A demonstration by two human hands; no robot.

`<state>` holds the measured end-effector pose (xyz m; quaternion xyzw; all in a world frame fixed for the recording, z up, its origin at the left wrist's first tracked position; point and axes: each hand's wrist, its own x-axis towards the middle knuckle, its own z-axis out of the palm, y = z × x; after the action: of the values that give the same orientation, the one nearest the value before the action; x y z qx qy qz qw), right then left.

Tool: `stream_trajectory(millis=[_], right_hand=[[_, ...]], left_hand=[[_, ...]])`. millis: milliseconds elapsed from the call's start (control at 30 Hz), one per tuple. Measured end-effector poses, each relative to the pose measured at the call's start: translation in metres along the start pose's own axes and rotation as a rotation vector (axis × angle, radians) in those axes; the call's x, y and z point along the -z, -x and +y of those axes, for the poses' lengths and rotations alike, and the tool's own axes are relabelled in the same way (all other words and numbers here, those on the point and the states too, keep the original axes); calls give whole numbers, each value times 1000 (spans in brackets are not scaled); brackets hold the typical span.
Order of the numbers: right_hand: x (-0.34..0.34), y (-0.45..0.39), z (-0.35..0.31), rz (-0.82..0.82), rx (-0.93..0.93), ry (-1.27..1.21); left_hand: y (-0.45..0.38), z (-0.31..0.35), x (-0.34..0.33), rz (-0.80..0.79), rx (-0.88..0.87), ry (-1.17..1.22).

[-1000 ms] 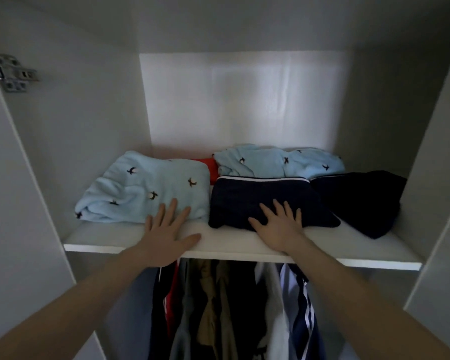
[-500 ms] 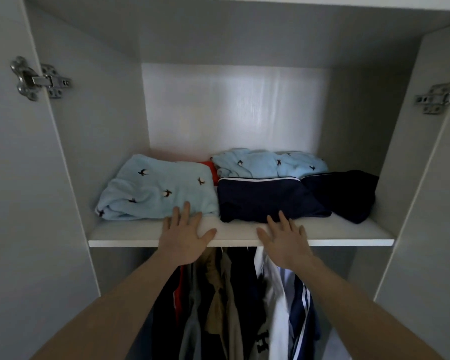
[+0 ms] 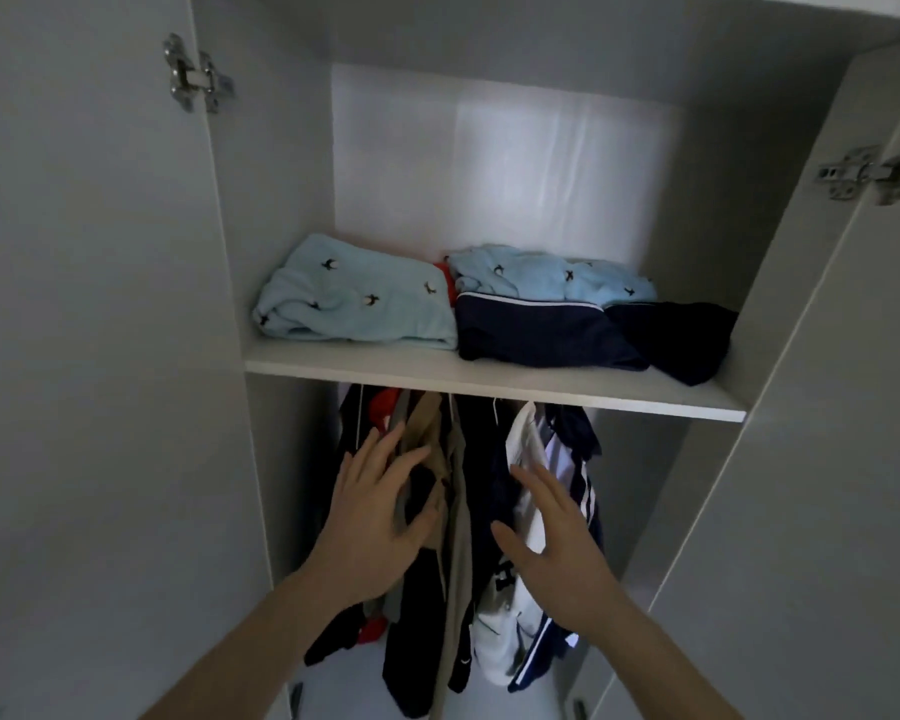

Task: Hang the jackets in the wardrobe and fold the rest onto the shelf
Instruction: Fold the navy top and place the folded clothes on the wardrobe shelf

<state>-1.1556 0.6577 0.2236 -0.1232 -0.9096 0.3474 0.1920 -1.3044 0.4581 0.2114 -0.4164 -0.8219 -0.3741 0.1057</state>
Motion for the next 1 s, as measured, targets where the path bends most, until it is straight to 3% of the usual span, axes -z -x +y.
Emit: stream_trajectory(millis=[367,500,667,867,1000], right_hand=[[14,122,-19,-150,136,-38],[30,150,-32,-169,194,-57],[49,183,-51,-177,248,-74],[72,213,-55,-131,261,-70],[90,226,-57,-124,254,-24]], left_hand=[[191,31,89,183,292,-203],[228,31,125,378,433,-297],[239,11,181,675,598,-246],[202,-9,218,526,713,68],[187,6,217,598,777,102]])
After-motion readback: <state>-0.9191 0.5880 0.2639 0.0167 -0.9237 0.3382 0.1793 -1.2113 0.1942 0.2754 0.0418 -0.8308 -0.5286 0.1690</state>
